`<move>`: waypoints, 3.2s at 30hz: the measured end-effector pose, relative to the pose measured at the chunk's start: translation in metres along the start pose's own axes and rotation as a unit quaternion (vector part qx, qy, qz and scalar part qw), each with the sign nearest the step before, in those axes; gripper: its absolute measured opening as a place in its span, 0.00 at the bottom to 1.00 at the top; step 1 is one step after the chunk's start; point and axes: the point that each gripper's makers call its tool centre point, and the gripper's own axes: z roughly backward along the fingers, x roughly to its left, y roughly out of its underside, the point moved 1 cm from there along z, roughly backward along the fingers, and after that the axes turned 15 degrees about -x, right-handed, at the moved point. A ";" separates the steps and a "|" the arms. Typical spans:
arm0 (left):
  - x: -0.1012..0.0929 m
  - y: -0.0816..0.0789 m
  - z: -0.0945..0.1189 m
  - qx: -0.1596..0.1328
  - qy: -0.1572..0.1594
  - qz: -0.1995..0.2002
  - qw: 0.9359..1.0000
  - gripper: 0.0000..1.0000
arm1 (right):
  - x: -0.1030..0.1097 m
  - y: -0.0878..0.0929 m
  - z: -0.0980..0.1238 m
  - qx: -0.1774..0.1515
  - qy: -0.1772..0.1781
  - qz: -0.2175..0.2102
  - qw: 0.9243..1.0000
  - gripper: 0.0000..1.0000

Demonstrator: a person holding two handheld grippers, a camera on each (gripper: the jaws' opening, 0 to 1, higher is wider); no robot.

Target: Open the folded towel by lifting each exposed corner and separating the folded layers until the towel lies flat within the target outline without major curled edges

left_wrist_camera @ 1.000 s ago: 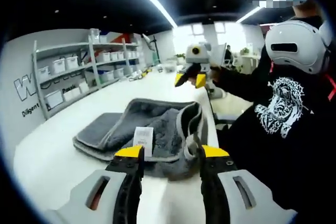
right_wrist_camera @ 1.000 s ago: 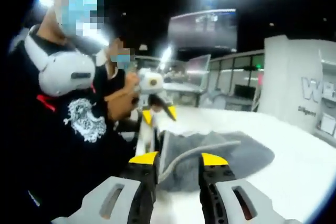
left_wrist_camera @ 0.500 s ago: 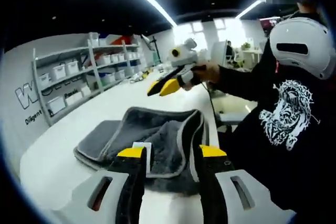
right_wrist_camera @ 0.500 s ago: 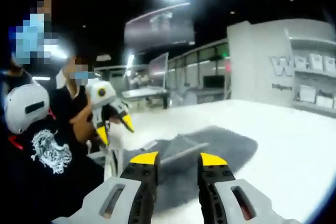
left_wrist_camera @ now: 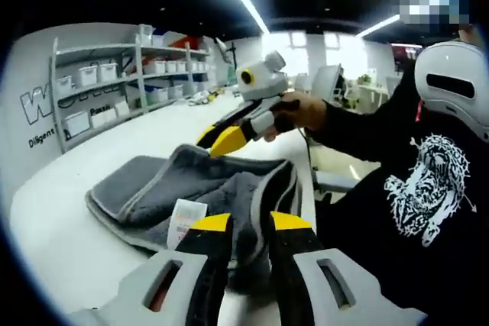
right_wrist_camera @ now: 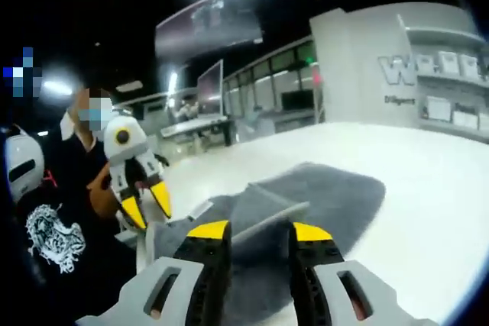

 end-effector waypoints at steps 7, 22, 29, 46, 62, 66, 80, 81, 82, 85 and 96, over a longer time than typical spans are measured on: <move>-0.008 0.010 -0.002 0.027 0.012 -0.026 0.999 0.04 | 0.006 -0.004 -0.001 -0.005 -0.006 0.001 1.000 0.01; -0.019 0.020 0.014 0.067 0.037 -0.033 0.997 0.04 | -0.003 -0.003 0.003 -0.002 0.027 -0.029 0.999 0.36; -0.024 0.026 0.020 0.087 0.050 -0.040 0.994 0.07 | -0.009 0.006 -0.004 0.017 0.042 -0.042 0.998 0.40; -0.011 0.013 0.037 0.064 0.049 -0.077 0.994 0.39 | 0.013 -0.017 -0.008 -0.033 0.000 -0.023 0.999 0.00; 0.012 0.005 0.056 0.051 0.015 -0.081 0.995 0.42 | 0.124 0.014 -0.010 0.029 -0.209 0.083 0.974 0.00; 0.019 0.007 0.060 0.053 0.008 -0.076 0.996 0.42 | 0.130 0.028 -0.013 0.049 -0.213 0.083 0.972 0.00; 0.032 0.009 0.068 0.053 -0.014 -0.076 0.996 0.42 | 0.144 0.046 -0.025 0.108 -0.174 0.140 0.969 0.14; 0.032 0.009 0.068 0.053 -0.015 -0.076 0.996 0.42 | 0.146 0.049 -0.027 0.112 -0.173 0.156 0.966 0.16; 0.032 0.009 0.069 0.053 -0.016 -0.076 0.996 0.42 | 0.149 0.051 -0.030 0.116 -0.170 0.159 0.966 0.18; 0.032 0.010 0.069 0.053 -0.014 -0.077 0.996 0.42 | 0.152 0.055 -0.036 0.128 -0.158 0.177 0.963 0.20; 0.034 0.003 0.072 0.042 -0.017 -0.086 0.995 0.41 | 0.146 0.059 -0.039 0.153 -0.129 0.257 0.945 0.12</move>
